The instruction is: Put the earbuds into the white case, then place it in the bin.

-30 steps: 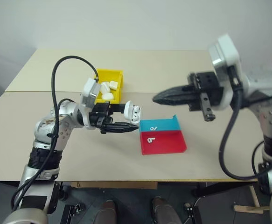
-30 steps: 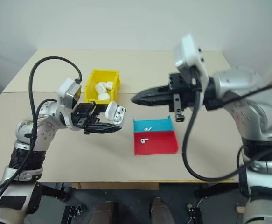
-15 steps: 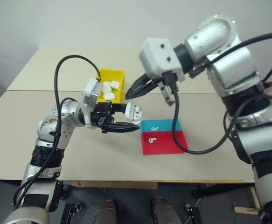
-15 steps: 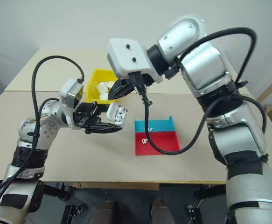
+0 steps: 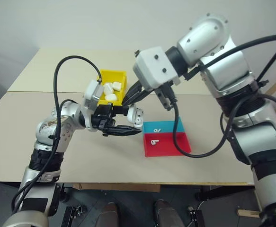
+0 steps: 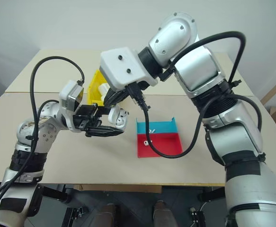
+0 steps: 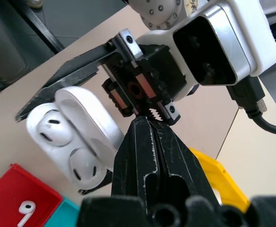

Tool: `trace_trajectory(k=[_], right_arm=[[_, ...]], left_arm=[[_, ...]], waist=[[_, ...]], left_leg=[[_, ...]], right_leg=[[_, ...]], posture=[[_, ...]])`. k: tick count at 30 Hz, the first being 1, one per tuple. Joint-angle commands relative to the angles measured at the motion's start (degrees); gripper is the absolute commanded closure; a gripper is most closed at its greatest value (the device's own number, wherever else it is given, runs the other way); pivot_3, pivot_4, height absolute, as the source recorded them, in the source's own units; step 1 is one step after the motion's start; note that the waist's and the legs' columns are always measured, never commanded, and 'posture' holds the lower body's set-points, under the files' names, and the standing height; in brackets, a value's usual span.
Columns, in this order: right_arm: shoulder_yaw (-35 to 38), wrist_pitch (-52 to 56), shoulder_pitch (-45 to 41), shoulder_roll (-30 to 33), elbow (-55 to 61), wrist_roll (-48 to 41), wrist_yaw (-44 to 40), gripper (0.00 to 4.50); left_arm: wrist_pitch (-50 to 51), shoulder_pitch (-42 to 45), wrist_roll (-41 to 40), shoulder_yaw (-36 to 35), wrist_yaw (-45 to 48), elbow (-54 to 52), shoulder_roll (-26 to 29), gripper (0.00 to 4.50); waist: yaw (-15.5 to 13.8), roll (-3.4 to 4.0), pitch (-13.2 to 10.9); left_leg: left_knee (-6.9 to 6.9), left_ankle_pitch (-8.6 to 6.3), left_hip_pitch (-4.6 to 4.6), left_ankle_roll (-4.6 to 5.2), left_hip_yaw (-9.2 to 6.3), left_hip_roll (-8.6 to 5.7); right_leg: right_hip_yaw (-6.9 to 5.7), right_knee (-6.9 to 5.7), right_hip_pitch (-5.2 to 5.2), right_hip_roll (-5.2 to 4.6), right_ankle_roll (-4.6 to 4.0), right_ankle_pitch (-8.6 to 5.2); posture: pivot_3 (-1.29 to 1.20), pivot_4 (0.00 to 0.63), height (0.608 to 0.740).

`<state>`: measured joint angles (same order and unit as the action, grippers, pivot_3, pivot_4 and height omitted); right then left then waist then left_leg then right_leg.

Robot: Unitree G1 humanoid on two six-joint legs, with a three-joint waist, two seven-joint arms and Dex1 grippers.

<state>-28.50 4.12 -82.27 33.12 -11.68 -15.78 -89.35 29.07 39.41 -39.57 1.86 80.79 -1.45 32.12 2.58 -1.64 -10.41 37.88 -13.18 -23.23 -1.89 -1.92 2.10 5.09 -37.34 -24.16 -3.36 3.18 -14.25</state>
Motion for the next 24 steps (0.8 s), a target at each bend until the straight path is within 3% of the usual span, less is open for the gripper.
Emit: trace_trajectory(k=[1,8,11,18,24], right_arm=[[-1.57,-1.55,0.47,3.07,3.29,-4.05,-3.15,4.48],[-4.14,-2.81,1.08,7.93,4.41,-6.8,-3.15,4.48],[-1.51,-0.81,1.79,7.85,4.06,-7.1,-3.15,4.48],[12.33,10.06,7.08,7.41,5.16,-11.81,4.64,4.48],[25.52,23.38,20.96,12.04,17.34,-17.63,15.96,4.48]], left_arm=[[-0.21,0.75,-0.5,-1.16,-0.07,-0.77,0.43,1.72],[-0.62,1.12,-0.32,-1.17,-0.11,0.11,0.19,1.72],[-0.53,1.15,-0.47,-1.23,-0.19,0.11,0.14,1.72],[-0.84,0.79,-0.63,-1.79,-1.33,0.05,-0.57,1.72],[-1.99,-0.1,-1.01,-3.53,-1.71,0.06,-0.53,1.72]], waist=[[0.01,0.0,0.0],[0.07,0.0,0.0],[0.06,0.0,0.0],[-0.09,0.0,0.0],[-0.57,-0.01,0.0]], left_leg=[[0.0,0.0,0.0,0.0,0.0,0.0],[0.0,0.0,0.02,0.0,0.0,0.01],[0.0,0.0,0.02,0.0,0.01,0.0],[0.0,0.0,-0.01,0.0,0.0,-0.01],[0.0,0.0,-0.04,0.0,-0.03,-0.02]], right_leg=[[0.0,0.0,0.0,0.0,0.0,0.0],[0.01,-0.01,-0.01,0.01,0.0,0.0],[0.01,0.01,0.01,0.01,0.0,0.0],[0.0,0.01,0.01,-0.01,0.0,0.0],[-0.04,0.11,0.07,-0.04,0.0,0.0]], posture=[[0.0,0.15,0.74],[0.0,0.15,0.74],[0.0,0.15,0.74],[0.0,0.15,0.74],[0.0,0.15,0.74]])
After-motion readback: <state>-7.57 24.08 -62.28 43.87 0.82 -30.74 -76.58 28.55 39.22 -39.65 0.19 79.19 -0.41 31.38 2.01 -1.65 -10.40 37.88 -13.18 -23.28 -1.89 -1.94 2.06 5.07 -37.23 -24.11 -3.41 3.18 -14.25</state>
